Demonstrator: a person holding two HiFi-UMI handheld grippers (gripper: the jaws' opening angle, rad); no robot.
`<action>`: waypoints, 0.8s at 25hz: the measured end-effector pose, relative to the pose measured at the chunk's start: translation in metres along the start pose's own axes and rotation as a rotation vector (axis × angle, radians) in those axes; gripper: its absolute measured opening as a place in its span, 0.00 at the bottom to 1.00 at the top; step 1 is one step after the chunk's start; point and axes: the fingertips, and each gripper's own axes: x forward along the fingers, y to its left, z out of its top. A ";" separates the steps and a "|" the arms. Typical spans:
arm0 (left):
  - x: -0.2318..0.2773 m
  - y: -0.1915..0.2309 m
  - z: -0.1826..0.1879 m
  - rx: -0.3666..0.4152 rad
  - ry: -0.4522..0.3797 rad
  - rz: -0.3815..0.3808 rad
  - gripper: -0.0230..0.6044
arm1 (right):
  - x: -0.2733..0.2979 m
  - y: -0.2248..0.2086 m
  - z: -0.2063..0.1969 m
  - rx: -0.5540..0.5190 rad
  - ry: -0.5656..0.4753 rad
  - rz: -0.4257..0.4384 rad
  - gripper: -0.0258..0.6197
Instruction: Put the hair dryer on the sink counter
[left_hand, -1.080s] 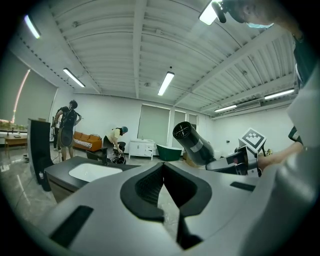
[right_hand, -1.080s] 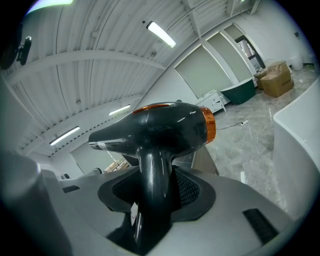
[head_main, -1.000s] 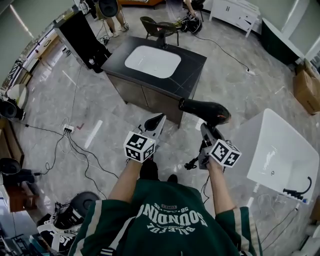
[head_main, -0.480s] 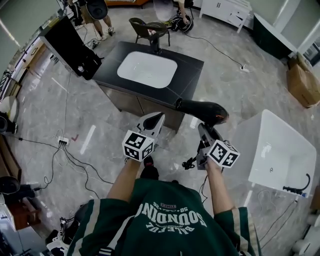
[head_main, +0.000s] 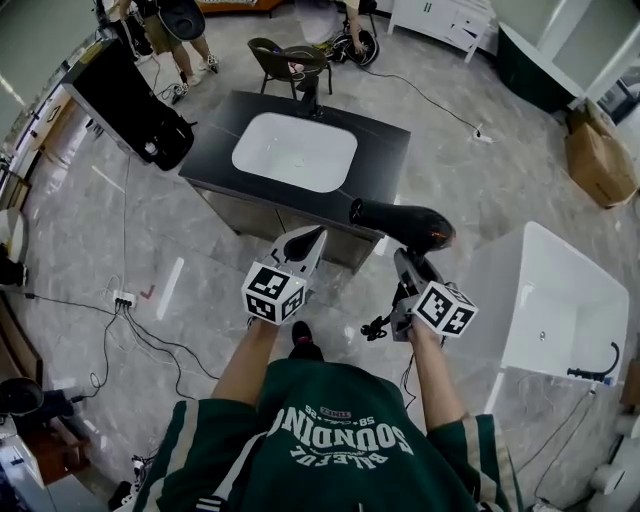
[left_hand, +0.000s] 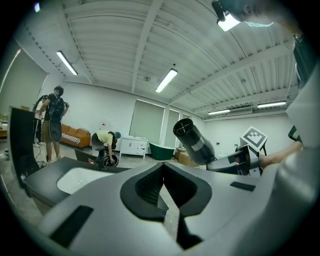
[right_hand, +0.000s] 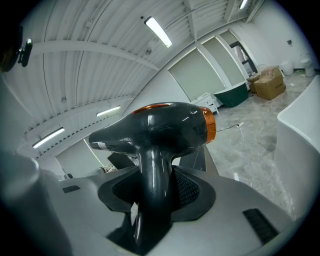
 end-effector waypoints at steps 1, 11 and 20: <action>0.000 0.005 0.001 -0.001 0.000 -0.003 0.05 | 0.005 0.003 0.001 -0.001 0.000 -0.004 0.35; -0.007 0.056 -0.001 -0.004 -0.004 -0.036 0.05 | 0.046 0.034 -0.004 0.001 -0.023 -0.026 0.35; -0.014 0.085 0.001 -0.019 -0.012 -0.052 0.05 | 0.069 0.057 -0.002 0.016 -0.048 -0.045 0.35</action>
